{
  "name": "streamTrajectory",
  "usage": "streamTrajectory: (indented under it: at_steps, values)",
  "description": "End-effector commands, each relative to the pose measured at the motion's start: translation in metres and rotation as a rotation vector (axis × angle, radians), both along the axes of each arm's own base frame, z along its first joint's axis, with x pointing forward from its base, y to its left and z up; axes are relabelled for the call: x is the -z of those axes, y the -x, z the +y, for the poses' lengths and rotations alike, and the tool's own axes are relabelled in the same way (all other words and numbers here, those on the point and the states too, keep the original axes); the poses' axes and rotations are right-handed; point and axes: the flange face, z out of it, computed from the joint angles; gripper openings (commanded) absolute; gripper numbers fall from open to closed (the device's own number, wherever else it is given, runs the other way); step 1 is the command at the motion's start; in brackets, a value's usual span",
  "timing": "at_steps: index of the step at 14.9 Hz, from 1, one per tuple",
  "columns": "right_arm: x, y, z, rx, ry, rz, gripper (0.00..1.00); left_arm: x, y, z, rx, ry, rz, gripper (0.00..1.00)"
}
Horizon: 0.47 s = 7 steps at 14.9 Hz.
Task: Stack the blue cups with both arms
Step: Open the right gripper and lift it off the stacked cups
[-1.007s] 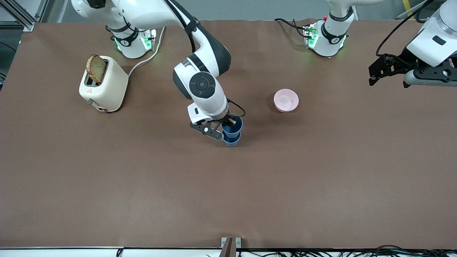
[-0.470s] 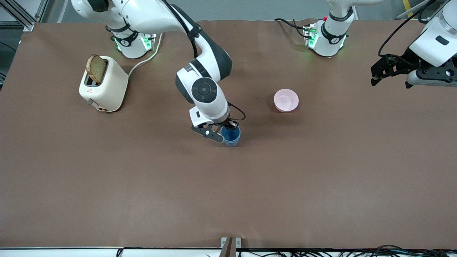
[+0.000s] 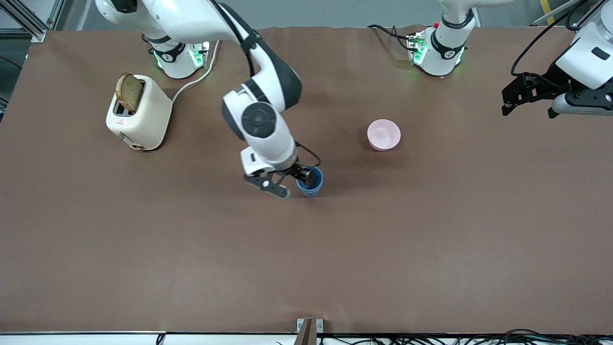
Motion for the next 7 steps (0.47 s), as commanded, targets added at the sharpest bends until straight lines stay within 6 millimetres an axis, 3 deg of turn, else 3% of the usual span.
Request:
streamTrajectory:
  at_steps: [1,3,7]
  values:
    - [-0.072,-0.017,-0.094,-0.044,0.028,0.029,1.00,-0.007,0.005,0.002,0.012,-0.009,-0.015,1.00]
    - [-0.117,-0.032,-0.169,-0.023,0.036,0.012,1.00,-0.010,0.005,0.002,0.014,-0.008,-0.021,1.00]
    - [-0.178,-0.040,-0.306,-0.078,0.104,-0.025,1.00,-0.011,0.004,0.002,0.012,-0.008,-0.021,1.00]
